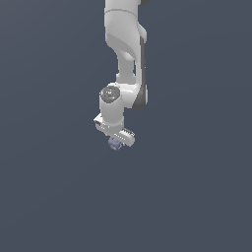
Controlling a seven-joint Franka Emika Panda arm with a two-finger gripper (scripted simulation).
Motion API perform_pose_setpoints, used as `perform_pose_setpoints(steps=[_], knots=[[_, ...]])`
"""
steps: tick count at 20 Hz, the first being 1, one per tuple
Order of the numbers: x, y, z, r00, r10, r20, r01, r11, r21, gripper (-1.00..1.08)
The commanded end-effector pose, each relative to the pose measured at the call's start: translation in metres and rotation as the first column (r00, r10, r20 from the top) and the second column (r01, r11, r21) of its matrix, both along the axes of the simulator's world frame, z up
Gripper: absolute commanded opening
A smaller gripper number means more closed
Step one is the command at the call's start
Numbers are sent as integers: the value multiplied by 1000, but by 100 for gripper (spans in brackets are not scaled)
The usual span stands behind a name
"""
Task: Pick up the object and move it to a goal position.
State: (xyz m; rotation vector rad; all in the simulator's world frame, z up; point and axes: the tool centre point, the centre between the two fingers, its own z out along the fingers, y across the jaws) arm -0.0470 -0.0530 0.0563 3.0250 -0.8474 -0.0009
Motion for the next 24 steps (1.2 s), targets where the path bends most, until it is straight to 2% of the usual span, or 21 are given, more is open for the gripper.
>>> perform_pose_setpoints(steps=[1,6,7,18,24], knots=[[0,0,-10,1000,-1,0,1,1000,0,100],[1,0,-17,1000,-1,0,1,1000,0,100],[1,0,-17,1000,-1,0,1,1000,0,-100],[1,0,-16,1000,-1,1,1,1000,0,-100],[2,-19,-1,1000,-1,1,1,1000,0,-100]])
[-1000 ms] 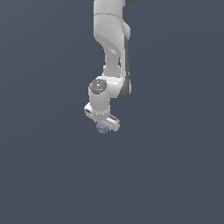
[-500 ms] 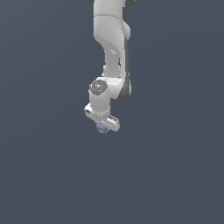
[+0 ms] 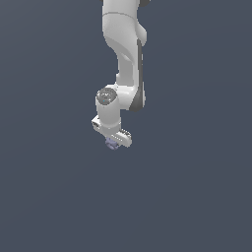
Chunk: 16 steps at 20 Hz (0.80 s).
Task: Pick up the object and move it to a goal position.
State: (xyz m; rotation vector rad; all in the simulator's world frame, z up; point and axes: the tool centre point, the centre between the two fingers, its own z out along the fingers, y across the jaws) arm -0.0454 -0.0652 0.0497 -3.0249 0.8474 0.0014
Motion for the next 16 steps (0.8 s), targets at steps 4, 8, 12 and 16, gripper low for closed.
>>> perform_pose_setpoints(steps=[4,8,12,16], knots=[[3,-34,26,1000,-2,1,2,1000,0,-100],[7,-69,53,1000,-2,1,2,1000,0,-100],[11,-97,75,1000,-2,1,2,1000,0,-100],[14,-115,88,1000,-2,1,2,1000,-1,-100]])
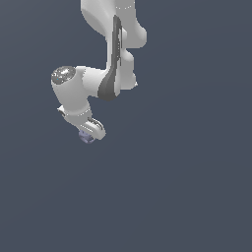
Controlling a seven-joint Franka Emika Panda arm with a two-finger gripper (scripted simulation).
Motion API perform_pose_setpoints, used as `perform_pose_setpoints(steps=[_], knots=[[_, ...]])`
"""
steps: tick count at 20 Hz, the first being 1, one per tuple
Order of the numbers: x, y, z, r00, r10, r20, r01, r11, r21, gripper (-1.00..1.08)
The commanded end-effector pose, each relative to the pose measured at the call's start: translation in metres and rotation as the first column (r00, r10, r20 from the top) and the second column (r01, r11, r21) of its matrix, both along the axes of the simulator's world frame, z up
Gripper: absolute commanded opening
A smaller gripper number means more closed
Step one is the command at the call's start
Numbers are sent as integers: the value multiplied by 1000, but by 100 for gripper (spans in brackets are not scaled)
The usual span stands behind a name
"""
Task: Pick up the object and move it to a goal position.
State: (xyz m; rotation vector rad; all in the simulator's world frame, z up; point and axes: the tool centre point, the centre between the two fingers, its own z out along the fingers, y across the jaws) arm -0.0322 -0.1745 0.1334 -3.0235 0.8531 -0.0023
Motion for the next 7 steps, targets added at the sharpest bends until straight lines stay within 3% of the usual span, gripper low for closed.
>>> perform_pose_setpoints(steps=[1,7], knots=[[2,-8,7,1000,2,-1,-2,1000,0,-100],[4,-12,9,1000,2,-1,-2,1000,0,-100]])
